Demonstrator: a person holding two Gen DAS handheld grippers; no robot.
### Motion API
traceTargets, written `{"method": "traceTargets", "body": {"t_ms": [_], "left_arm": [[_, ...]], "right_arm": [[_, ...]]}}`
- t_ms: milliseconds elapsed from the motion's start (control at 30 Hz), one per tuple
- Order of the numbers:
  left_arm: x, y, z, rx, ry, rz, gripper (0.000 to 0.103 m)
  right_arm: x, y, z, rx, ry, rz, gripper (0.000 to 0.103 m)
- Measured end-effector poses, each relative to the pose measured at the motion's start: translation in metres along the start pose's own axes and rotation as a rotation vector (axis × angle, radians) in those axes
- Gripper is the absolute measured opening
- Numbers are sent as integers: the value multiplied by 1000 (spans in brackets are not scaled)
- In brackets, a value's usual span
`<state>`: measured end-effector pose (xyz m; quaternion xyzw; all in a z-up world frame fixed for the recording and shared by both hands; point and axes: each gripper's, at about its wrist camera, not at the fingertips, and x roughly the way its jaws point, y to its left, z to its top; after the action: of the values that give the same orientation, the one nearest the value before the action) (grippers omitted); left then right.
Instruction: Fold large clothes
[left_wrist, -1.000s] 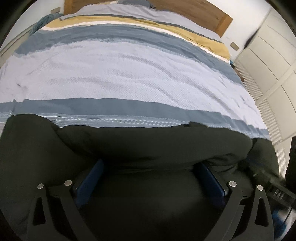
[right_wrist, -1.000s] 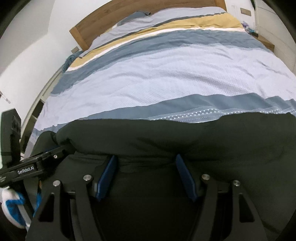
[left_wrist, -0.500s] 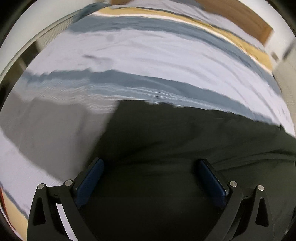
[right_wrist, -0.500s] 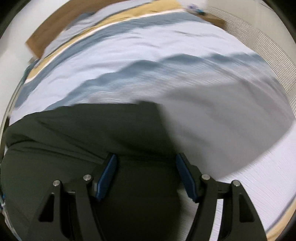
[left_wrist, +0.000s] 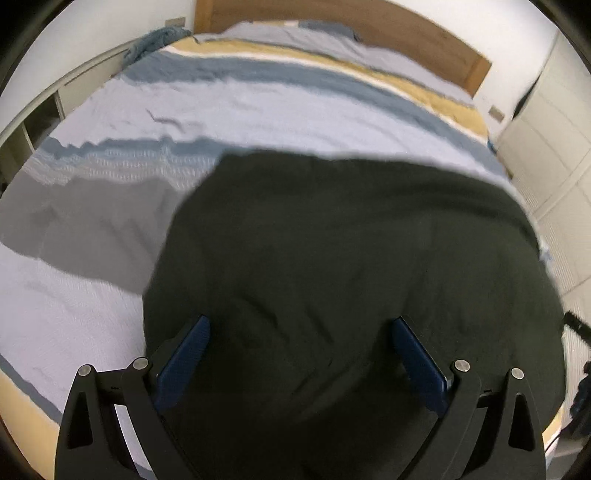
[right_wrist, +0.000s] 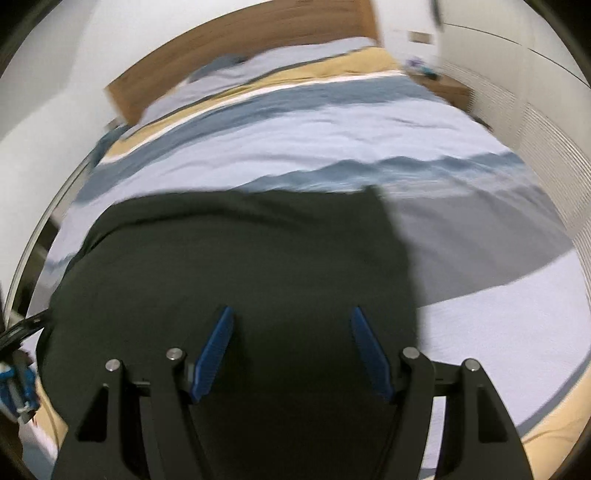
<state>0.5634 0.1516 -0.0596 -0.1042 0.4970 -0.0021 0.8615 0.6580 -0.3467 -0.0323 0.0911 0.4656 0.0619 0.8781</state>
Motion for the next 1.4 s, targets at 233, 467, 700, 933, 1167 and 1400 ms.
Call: {"method": "traceTargets", "body": {"t_ms": [233, 467, 700, 933, 1167, 1400], "left_arm": [[-9, -13, -19, 45, -23, 72, 98], [-22, -6, -34, 65, -58, 101, 98], [-36, 5, -38, 90, -74, 105, 98], [-50, 14, -40, 105, -83, 100, 99], [-56, 19, -41, 100, -81, 111, 101], [-60, 15, -41, 110, -86, 125, 101]], "right_arm": [[24, 10, -17, -51, 60, -50, 70], [13, -26, -18, -21, 113, -204, 70], [-13, -38, -26, 20, 108, -223, 70], [-31, -47, -29, 71, 75, -224, 71], [-46, -58, -26, 104, 58, -227, 71], [-51, -60, -27, 111, 65, -197, 72]]}}
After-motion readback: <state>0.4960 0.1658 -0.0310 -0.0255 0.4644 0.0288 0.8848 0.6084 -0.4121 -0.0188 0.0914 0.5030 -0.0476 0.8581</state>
